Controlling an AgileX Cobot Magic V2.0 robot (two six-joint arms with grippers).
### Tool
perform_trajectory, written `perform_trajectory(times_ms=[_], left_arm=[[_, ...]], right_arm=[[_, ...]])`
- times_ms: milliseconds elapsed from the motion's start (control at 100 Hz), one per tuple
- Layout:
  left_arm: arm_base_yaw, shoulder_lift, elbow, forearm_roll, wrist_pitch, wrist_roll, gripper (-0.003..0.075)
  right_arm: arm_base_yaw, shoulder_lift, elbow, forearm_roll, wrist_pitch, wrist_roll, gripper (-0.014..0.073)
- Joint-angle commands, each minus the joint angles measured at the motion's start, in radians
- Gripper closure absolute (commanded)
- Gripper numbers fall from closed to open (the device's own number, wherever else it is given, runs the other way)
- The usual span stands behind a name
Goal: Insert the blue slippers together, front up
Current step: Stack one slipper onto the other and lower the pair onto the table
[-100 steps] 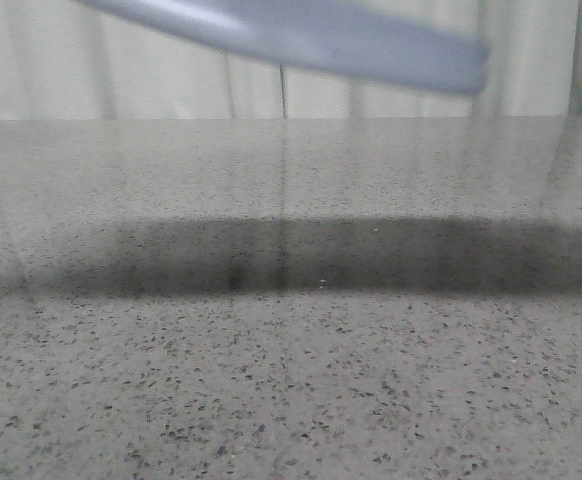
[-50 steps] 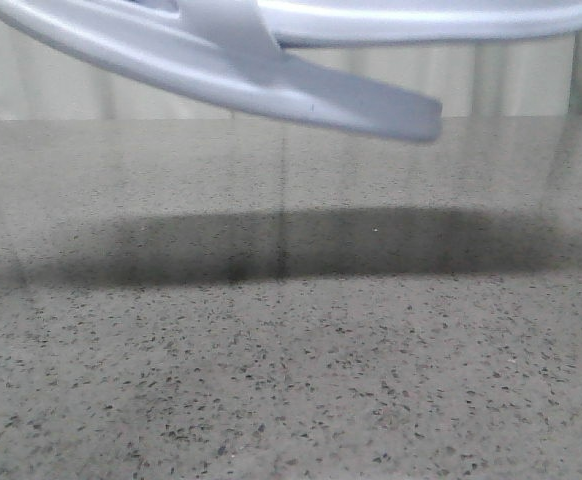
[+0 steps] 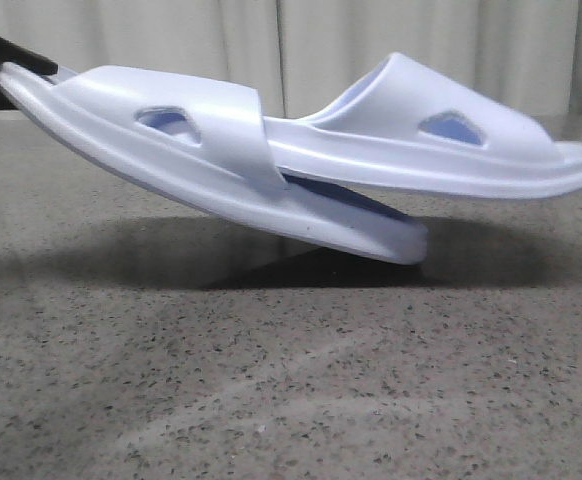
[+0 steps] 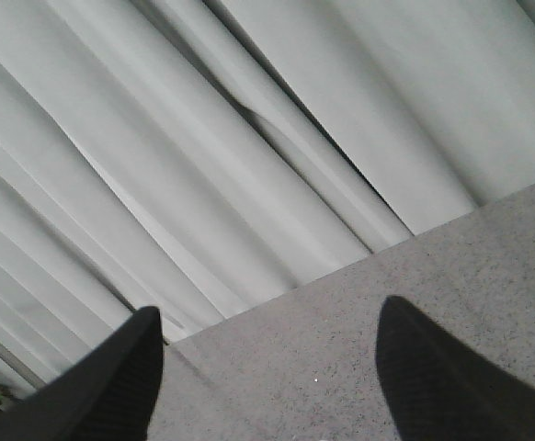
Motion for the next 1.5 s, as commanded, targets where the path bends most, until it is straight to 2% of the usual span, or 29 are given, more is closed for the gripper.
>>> perform_trajectory(times_ms=[0, 290, 400, 520, 710, 810, 1040, 1230, 1490], left_arm=[[-0.004, 0.003, -0.03, -0.063, 0.044, 0.031, 0.0704], [-0.004, 0.035, -0.03, -0.063, 0.042, 0.123, 0.0702], [-0.004, 0.035, -0.03, -0.063, 0.037, 0.133, 0.0661], [-0.004, 0.035, -0.03, -0.061, 0.036, 0.146, 0.055], [-0.004, 0.035, -0.03, -0.053, 0.015, 0.177, 0.0297], [-0.004, 0.035, -0.03, -0.033, -0.042, 0.184, 0.0231], [-0.004, 0.035, -0.03, 0.069, -0.176, 0.2, 0.0227], [-0.004, 0.035, -0.03, 0.078, -0.278, 0.313, 0.0227], [-0.004, -0.034, -0.034, 0.073, -0.361, 0.466, 0.0228]], right_arm=[[-0.004, 0.0, -0.035, 0.04, 0.016, -0.018, 0.0168], [-0.004, 0.0, -0.035, 0.04, 0.02, -0.018, 0.0168], [-0.004, 0.0, -0.035, 0.04, 0.022, -0.018, 0.0168], [-0.004, 0.0, -0.035, 0.04, 0.026, -0.018, 0.0168], [-0.004, 0.0, -0.035, 0.04, 0.034, -0.018, 0.0168], [-0.004, 0.0, -0.035, 0.04, 0.042, -0.018, 0.0168], [-0.004, 0.0, -0.035, 0.04, 0.044, -0.018, 0.0168], [-0.004, 0.0, -0.035, 0.036, 0.042, -0.018, 0.0168], [-0.004, 0.0, -0.035, -0.102, -0.044, -0.035, 0.0168]])
